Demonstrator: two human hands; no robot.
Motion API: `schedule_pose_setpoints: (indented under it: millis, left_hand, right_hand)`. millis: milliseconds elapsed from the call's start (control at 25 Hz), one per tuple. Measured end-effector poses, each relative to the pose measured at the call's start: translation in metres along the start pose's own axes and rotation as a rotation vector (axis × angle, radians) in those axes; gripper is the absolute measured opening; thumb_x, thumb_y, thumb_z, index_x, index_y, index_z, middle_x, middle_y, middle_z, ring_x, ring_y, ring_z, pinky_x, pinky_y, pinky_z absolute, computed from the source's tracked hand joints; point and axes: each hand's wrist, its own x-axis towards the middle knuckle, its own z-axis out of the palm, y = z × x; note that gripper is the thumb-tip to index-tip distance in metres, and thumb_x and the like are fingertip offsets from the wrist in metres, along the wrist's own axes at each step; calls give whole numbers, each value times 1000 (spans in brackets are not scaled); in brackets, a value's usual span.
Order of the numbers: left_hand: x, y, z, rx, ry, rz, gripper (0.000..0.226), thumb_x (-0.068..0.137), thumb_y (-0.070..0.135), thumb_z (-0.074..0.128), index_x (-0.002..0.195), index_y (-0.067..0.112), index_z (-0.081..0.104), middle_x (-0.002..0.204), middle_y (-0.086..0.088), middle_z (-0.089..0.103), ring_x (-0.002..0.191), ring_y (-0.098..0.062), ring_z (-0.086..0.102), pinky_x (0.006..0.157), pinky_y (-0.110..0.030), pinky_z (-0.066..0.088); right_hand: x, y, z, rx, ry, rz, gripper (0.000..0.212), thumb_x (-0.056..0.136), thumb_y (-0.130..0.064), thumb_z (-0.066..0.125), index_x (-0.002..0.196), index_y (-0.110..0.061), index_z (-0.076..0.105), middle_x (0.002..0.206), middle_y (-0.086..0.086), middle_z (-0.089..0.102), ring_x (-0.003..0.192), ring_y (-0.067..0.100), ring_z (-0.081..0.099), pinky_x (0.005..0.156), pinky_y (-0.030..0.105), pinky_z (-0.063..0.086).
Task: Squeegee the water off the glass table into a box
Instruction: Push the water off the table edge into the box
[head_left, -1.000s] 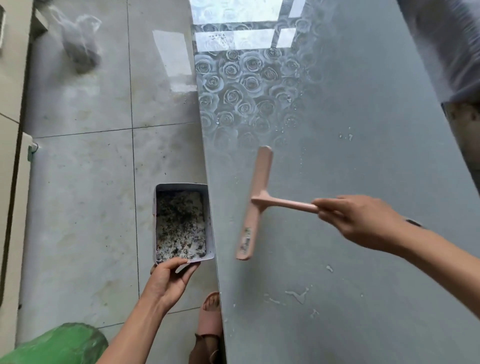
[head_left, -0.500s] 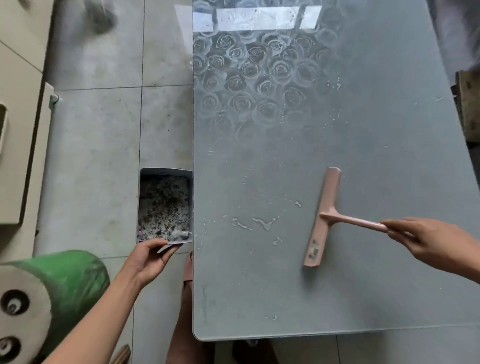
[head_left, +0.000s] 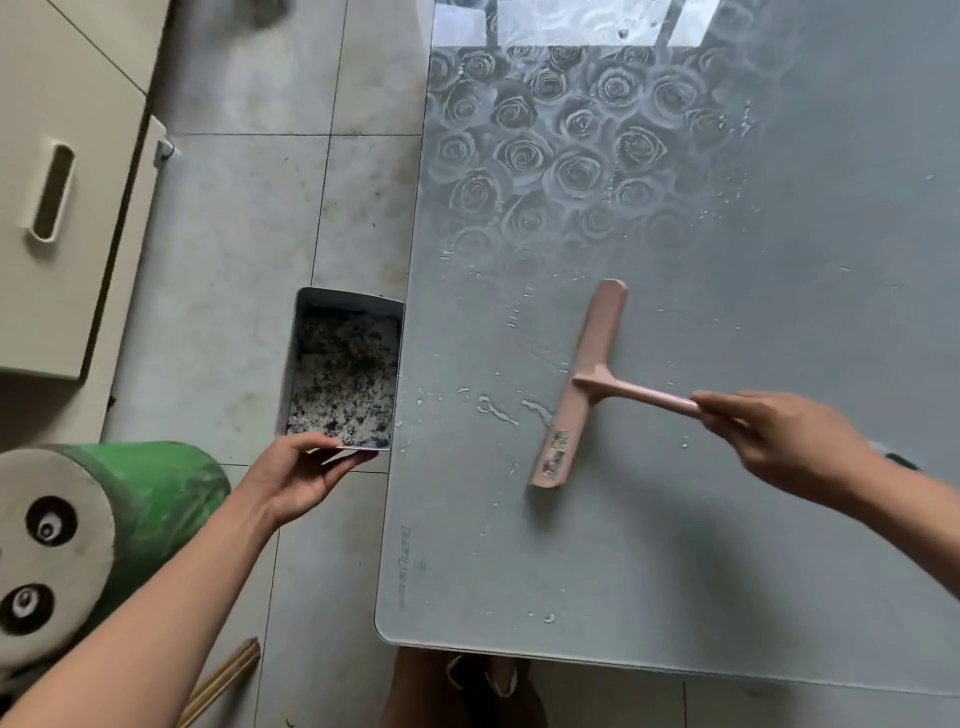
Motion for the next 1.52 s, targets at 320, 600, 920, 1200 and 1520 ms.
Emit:
schedule_pose_setpoints:
  millis: [320, 600, 920, 1200, 1520]
  left_hand:
    - [4, -2, 1, -25, -43, 2, 20, 82, -12, 37, 88, 2, 51, 121, -28, 48, 116, -47, 53, 73, -42, 59]
    - [3, -3, 0, -85, -73, 16, 27, 84, -15, 37, 65, 3, 45, 95, -22, 56, 112, -44, 52, 62, -39, 61]
    - [7, -7, -7, -103, -97, 6, 38, 78, -15, 39, 47, 0, 57, 81, -26, 66, 81, -40, 69, 65, -38, 61]
    - [8, -1, -8, -104, -64, -29, 25, 82, -16, 37, 67, -6, 55, 96, -29, 62, 84, -41, 65, 53, -35, 59]
    - [-18, 23, -16, -195, -56, 33, 30, 81, -16, 39, 60, -9, 59, 98, -29, 60, 98, -47, 57, 71, -53, 54]
  right_hand:
    - [76, -135, 11, -41, 45, -247, 23, 96, -43, 39, 107, -32, 56, 97, 3, 66, 91, 32, 60, 59, 33, 35]
    - [36, -99, -6, -133, 64, -67, 35, 93, -51, 34, 118, -41, 56, 94, -3, 68, 87, 30, 64, 59, 33, 47]
    - [82, -177, -9, -219, 156, -123, 26, 97, -45, 31, 105, -31, 51, 70, -3, 42, 72, 31, 57, 47, 30, 18]
    - [63, -200, 0, -180, 84, -44, 27, 99, -44, 27, 113, -30, 46, 79, -1, 49, 82, 28, 60, 56, 32, 27]
    - [55, -195, -35, 227, 195, 42, 34, 96, -35, 44, 130, -37, 49, 95, 9, 67, 90, 35, 61, 66, 37, 43]
